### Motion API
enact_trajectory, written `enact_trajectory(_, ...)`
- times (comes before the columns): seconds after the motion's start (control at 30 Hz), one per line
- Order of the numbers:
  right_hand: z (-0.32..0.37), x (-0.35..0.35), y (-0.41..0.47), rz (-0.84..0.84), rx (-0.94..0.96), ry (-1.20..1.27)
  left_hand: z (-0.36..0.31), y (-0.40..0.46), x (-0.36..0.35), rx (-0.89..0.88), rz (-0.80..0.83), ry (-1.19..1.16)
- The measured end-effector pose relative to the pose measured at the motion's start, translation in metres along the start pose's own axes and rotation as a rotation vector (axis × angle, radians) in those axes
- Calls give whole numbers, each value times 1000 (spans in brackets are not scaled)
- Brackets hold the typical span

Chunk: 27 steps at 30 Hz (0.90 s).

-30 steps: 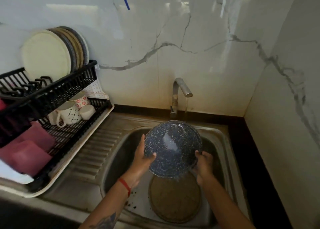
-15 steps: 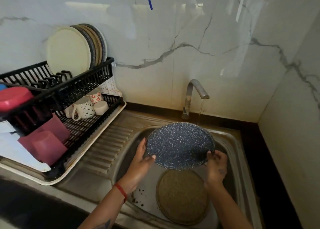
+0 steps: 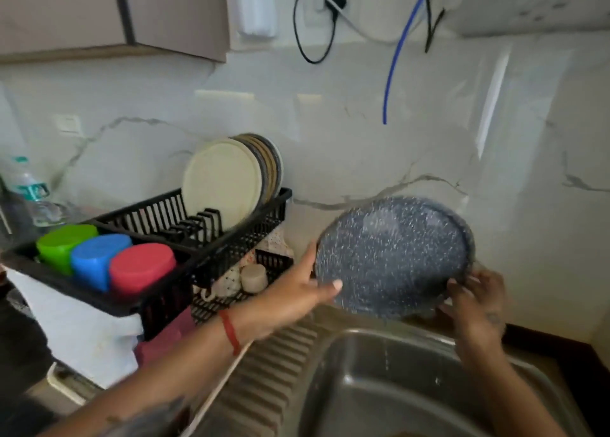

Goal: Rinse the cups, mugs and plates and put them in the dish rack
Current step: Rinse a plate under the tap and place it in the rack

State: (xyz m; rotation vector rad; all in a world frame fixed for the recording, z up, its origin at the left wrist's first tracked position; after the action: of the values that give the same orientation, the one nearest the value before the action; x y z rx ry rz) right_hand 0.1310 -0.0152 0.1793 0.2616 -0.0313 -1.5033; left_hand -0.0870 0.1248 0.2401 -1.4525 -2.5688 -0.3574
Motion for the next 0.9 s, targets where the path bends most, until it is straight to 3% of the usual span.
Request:
enact_trajectory(0.07,35,-39,-5,80,66,66,-29,9,46,-96,-45,31)
enact_trajectory(0.2,87,-129,-25,198,227,81,-58,30,148,-130,-230,51)
enact_trajectory(0.47,102,-308,-79,301,448,-121,-10,64,328,-66,-481,-6)
enact_trajectory(0.67,64,-361,-98,312,322,-177,38,83,372,31,-495,-43)
enact_trajectory(0.9,42,-371,-108,345,353,-279,66,97,384,57,-518,-64)
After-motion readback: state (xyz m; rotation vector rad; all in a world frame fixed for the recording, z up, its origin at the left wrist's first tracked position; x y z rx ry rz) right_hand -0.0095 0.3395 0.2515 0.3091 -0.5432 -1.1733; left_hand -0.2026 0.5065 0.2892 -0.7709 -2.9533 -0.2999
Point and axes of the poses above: each hand's wrist, its own y-axis towards the middle knuckle, its own x-axis out of the back of the hand, z = x × y, the point moved 2 cm from there along y, towards the middle knuckle, and after that the axes turned 5 degrees about -z, right-handed, at the moved point
